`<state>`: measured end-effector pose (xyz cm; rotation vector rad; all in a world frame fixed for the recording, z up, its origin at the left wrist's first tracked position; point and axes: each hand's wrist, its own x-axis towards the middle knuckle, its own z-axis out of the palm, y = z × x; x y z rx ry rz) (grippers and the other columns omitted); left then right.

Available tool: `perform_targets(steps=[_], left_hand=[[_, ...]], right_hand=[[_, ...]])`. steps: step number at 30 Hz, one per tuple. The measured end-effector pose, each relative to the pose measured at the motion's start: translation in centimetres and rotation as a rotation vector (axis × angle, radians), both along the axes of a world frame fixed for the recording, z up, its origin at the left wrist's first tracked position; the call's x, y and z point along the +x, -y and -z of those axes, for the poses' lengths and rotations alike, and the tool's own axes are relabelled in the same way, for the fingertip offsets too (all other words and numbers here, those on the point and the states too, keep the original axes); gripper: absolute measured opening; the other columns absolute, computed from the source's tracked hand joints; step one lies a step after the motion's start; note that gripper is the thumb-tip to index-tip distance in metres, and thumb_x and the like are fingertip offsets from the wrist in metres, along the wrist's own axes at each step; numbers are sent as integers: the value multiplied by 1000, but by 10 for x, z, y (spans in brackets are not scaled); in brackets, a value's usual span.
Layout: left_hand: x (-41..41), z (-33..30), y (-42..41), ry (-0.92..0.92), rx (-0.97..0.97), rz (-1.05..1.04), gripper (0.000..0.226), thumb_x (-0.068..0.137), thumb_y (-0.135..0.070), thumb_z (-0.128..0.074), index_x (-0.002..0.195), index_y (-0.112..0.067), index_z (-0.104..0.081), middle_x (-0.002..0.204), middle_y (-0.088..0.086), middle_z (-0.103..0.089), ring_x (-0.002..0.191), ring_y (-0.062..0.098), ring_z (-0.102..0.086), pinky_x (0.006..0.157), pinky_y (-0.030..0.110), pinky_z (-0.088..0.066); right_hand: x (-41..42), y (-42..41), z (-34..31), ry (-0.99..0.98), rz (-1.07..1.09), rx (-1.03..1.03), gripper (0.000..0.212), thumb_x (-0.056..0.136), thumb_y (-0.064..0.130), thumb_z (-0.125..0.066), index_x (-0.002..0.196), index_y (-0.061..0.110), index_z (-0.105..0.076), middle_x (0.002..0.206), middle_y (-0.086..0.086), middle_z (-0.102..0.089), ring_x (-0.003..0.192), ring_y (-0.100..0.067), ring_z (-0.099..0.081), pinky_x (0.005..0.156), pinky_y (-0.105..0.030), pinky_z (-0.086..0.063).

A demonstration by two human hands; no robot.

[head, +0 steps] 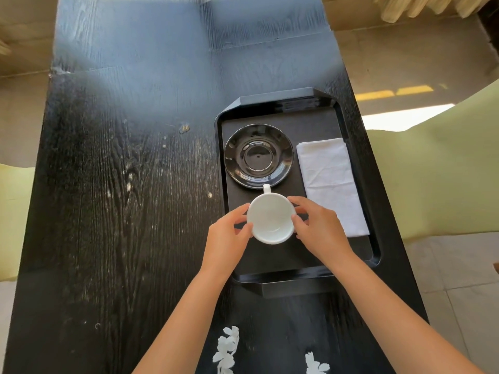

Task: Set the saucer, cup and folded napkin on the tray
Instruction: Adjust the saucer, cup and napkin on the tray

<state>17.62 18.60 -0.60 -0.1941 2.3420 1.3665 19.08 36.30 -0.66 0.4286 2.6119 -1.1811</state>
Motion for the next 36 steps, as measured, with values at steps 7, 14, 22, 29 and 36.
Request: perform_targets(steps=[7,14,22,29,36], left_hand=[[-8,-4,7,-20,-128,100,41,91,-25,-56,131,-26,-49,110,-8,-66,84,-4,-60,71,9,-44],[-71,-29,-41,-615,-468,597,55,91,-33,-53,141,-17,-35,140,10,-48,130,28,-42,105,49,-39],[-103,13,-140,-588,-991,1290,76,85,-67,-36,146,-38,-2,159,13,5,144,38,5,106,67,15],[-108,21,-141,-541,-1066,1256,79,84,-64,-43,145,-40,1,157,21,-1,144,39,-1,107,67,11],[-113,21,-132,-515,-1062,1203,81,83,-62,-47,145,-39,0,156,24,-5,144,35,-3,108,66,10]], right_hand=[[4,-10,2,42,-2,-59,37,92,24,-54,128,25,-49,110,1,-65,87,-14,-63,78,-28,-51],[29,-58,-1,-94,-92,508,48,88,25,-60,133,15,-46,142,-14,-45,132,-31,-38,103,-44,-38],[45,-60,35,139,-271,682,69,93,50,-34,145,28,6,158,-12,2,144,-29,8,115,-52,-5],[39,-54,47,111,-265,684,72,93,52,-28,137,28,22,157,-13,8,143,-27,13,114,-51,3],[23,-48,44,102,-290,652,70,93,53,-31,146,27,7,158,-13,5,144,-28,11,114,-53,3]])
